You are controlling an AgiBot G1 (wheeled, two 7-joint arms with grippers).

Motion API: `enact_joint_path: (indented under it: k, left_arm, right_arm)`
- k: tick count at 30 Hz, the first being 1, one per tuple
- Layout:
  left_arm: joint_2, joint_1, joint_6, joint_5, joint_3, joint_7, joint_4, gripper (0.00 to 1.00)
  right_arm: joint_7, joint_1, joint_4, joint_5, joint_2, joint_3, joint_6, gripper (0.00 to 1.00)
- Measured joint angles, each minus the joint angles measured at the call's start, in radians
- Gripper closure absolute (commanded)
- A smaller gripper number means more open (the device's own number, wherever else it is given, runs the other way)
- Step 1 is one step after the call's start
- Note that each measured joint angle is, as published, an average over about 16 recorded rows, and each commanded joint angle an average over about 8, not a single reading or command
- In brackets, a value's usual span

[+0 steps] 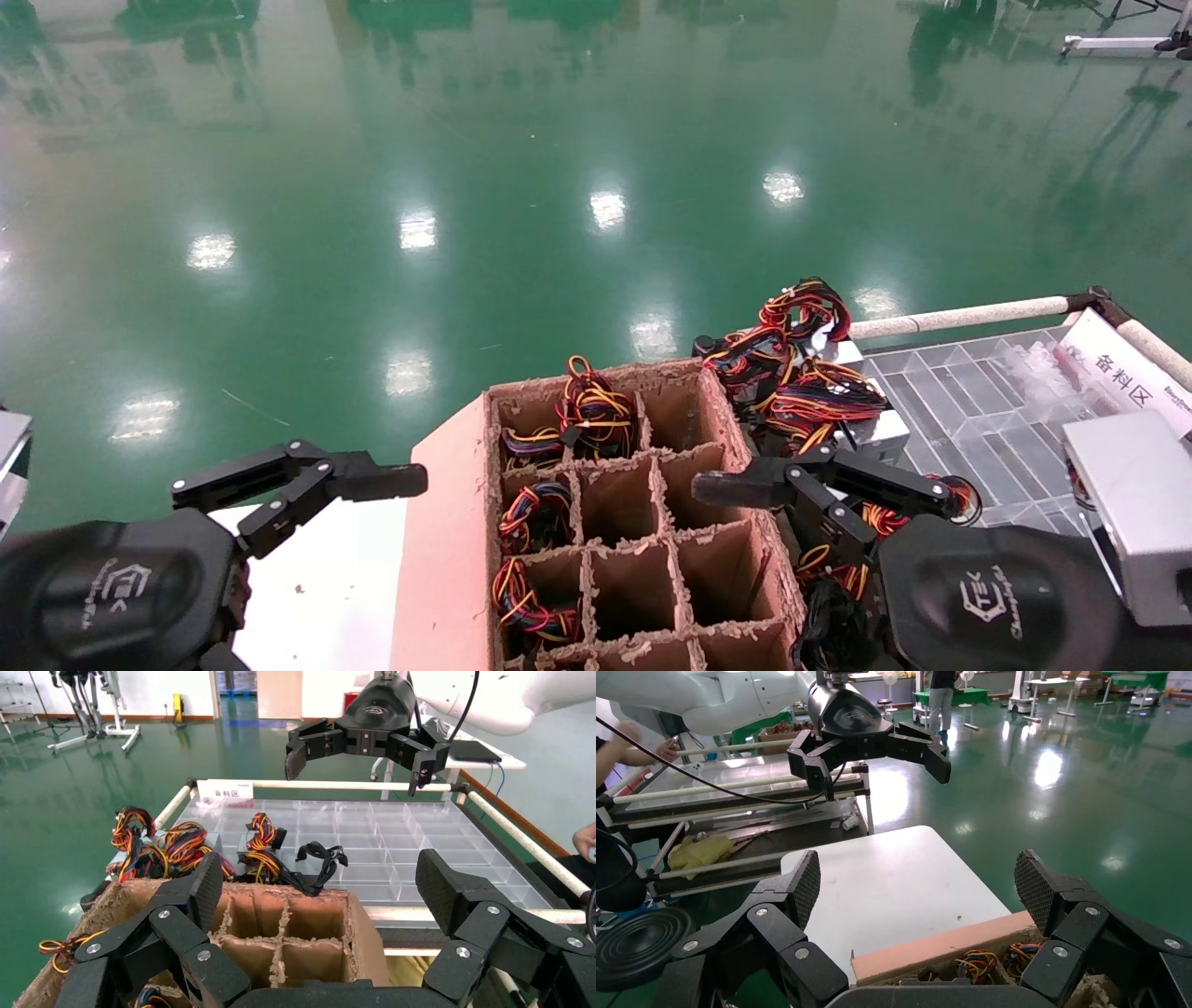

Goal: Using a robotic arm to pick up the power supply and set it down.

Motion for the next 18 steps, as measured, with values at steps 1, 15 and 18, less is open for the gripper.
enact_joint_path:
  k: [1, 15, 18]
  left_arm:
    - [0.0, 0.0, 0.0, 0.0, 0.0, 0.0, 0.0, 0.09]
    - [0.0, 0.0, 0.0, 0.0, 0.0, 0.0, 0.0, 1.0]
    - [0.0, 0.0, 0.0, 0.0, 0.0, 0.0, 0.0, 1.0]
  right_arm:
    - [0.0, 0.0, 0.0, 0.0, 0.0, 0.0, 0.0, 0.0]
    - [0.0, 0.0, 0.0, 0.0, 0.0, 0.0, 0.0, 0.0]
    - [0.0, 0.0, 0.0, 0.0, 0.0, 0.0, 0.0, 0.0]
